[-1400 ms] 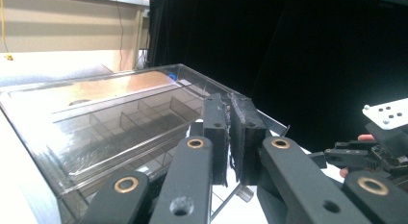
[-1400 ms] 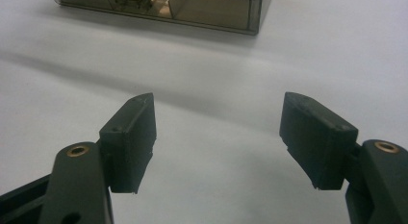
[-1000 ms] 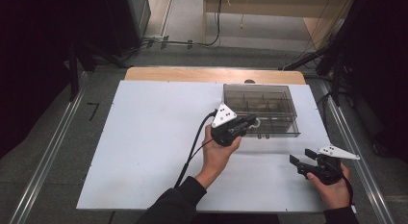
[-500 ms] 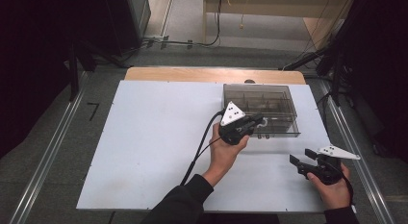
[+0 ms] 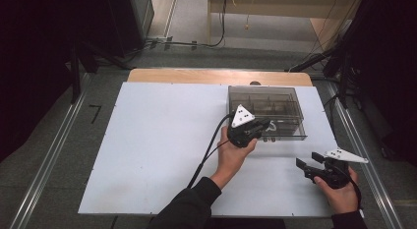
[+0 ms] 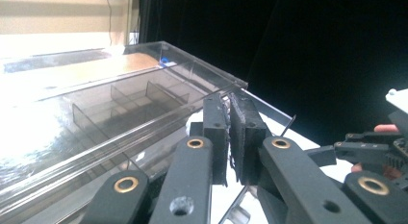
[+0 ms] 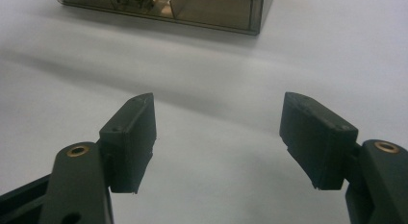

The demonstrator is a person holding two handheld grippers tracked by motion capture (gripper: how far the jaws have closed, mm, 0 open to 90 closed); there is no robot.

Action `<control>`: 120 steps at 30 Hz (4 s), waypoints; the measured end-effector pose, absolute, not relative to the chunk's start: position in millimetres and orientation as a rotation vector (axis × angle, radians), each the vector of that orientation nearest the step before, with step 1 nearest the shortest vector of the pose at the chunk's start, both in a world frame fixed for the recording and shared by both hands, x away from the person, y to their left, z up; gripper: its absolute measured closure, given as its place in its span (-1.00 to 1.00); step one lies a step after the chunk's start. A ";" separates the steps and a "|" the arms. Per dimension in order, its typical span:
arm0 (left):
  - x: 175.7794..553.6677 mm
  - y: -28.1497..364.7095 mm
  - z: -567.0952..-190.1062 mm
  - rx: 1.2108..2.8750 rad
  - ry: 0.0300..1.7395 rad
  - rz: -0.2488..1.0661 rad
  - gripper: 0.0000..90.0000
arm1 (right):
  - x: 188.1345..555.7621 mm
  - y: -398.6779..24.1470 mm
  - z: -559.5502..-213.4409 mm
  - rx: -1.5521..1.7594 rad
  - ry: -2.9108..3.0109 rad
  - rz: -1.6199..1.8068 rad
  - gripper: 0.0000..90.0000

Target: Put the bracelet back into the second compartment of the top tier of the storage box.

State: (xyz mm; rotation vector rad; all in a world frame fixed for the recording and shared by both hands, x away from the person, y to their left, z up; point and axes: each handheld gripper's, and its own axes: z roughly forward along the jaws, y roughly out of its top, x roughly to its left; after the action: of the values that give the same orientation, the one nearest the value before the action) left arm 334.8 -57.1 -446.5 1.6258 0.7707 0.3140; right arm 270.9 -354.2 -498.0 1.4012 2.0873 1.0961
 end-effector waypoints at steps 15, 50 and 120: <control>335.6 -57.4 -450.9 1.684 0.823 0.303 0.89 | 271.2 -353.5 -498.3 1.404 2.090 1.093 -0.40; 321.0 -53.9 -446.7 1.694 0.850 0.305 0.02 | 271.0 -353.0 -498.1 1.400 2.089 1.089 -0.40; 267.8 94.0 -466.6 1.657 1.130 0.559 -0.57 | 270.6 -350.5 -497.9 1.404 2.084 1.081 -0.41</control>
State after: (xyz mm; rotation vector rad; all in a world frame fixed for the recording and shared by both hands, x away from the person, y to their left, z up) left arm 267.8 94.0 -466.6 1.6571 1.1299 0.5594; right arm 270.6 -350.5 -497.9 1.4043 2.0838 1.0810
